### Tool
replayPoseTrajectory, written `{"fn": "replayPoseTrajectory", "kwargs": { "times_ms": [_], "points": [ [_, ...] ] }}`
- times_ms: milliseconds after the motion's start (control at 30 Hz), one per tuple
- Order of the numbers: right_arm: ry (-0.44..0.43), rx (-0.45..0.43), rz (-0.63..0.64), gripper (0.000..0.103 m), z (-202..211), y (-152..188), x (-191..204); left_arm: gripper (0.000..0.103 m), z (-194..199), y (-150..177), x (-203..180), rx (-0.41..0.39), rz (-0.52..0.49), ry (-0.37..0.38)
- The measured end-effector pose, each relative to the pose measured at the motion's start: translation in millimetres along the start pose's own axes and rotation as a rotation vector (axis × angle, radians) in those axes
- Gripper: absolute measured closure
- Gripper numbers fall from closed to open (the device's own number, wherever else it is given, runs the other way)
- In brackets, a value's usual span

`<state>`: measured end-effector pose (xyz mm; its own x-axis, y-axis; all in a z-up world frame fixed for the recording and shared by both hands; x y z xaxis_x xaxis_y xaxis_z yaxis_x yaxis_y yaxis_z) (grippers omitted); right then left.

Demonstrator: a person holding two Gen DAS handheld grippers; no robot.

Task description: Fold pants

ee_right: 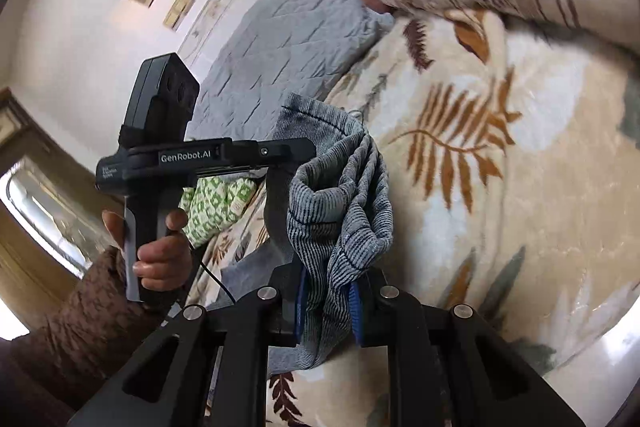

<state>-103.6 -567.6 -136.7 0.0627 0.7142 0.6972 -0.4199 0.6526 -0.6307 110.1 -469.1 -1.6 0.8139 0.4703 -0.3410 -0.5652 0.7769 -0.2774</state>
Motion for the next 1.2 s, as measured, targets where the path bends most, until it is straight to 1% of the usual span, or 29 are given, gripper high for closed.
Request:
{"fn": "replayPoseTrajectory", "kwargs": {
  "times_ms": [100,333,633,767,900,1200],
  "points": [
    [0.004,0.004,0.034,0.086,0.8,-0.9,12.5,0.089,10.7,7.1,6.1,-0.02,0.043,0.008],
    [0.007,0.042,0.136,0.086,-4.9,0.2,48.1,0.089,35.5,27.3,27.0,-0.061,0.138,-0.002],
    [-0.017,0.111,0.251,0.086,-25.1,9.6,90.3,0.089,63.9,53.8,54.1,-0.101,0.211,-0.019],
    [-0.027,0.164,0.314,0.086,-40.6,20.1,112.7,0.089,71.8,66.5,61.5,-0.114,0.216,-0.027],
    [-0.031,0.223,0.374,0.086,-57.9,33.9,132.1,0.089,78.3,84.7,78.5,-0.118,0.24,-0.03],
    [-0.031,0.348,0.47,0.086,-96.7,65.1,163.0,0.089,76.4,130.9,129.2,-0.1,0.349,-0.018]
  ]
}}
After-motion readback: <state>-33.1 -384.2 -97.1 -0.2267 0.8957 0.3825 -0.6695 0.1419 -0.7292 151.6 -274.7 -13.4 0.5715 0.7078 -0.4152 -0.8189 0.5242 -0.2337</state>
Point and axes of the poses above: each gripper's, at about its wrist camera, not at the fingertips, and z roughly against the way its jaws point, x to its left, y to its underside, the point moved 2 cm from there along -z, roughly the way its jaws point, and after that the axes turned 9 degrees about z, right-handed, at the moved point
